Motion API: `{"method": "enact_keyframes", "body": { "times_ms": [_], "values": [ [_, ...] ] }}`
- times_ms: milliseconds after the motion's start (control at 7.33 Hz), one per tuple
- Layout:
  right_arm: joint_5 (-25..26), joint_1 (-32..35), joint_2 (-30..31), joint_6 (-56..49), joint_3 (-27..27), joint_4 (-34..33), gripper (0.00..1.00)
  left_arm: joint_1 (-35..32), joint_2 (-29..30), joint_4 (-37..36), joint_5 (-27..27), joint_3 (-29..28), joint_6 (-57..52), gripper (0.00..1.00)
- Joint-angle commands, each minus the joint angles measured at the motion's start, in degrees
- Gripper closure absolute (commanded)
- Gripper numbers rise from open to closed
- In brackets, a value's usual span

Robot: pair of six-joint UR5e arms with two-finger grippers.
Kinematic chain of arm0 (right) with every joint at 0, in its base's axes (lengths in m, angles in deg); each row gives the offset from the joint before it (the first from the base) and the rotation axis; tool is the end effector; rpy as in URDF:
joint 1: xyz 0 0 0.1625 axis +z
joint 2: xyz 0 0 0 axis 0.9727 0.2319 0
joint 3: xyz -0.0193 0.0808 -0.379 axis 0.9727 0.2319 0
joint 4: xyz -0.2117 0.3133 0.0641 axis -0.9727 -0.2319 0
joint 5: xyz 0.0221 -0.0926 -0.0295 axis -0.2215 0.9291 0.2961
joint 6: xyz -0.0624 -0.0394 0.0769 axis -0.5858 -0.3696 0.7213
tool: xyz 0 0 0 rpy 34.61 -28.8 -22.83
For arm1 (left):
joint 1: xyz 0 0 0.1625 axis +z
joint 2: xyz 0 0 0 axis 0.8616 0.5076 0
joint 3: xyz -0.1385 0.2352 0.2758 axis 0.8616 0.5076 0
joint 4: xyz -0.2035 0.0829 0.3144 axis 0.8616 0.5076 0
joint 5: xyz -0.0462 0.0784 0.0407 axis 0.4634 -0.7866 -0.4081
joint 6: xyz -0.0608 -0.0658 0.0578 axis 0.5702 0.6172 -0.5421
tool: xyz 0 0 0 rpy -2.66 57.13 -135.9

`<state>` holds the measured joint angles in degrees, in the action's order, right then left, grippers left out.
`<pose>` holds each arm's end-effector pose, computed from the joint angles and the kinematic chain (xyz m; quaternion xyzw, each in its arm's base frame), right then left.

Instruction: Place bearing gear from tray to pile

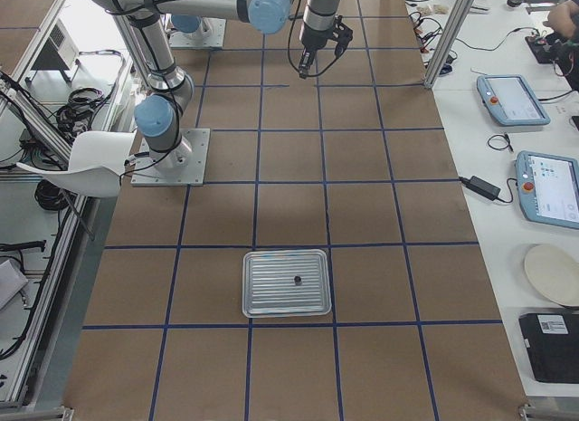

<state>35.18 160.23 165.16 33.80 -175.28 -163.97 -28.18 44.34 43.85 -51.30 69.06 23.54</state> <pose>0.0923 -0.4715 0.4308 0.1728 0.9806 0.0805 0.0456 -0.1190 -0.4579 0.4772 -0.0126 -0.9997 -0.0106 0.0204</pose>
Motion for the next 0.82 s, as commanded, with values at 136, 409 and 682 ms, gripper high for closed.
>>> {"method": "enact_keyframes", "body": {
  "times_ms": [136,409,682],
  "values": [
    [-4.6,18.6,-12.2,13.9,-0.2,-13.2,1.0,0.0,-0.1,0.9,-0.3,0.0,-0.1,0.0],
    [-4.5,24.1,-18.7,15.9,-0.9,-23.9,1.0,0.4,-0.1,1.0,-0.3,0.1,-0.4,0.0],
    [-8.8,26.1,-24.4,18.8,-2.2,-28.7,1.0,0.5,-0.1,1.2,-0.3,0.1,-0.6,0.0]
  ]
}}
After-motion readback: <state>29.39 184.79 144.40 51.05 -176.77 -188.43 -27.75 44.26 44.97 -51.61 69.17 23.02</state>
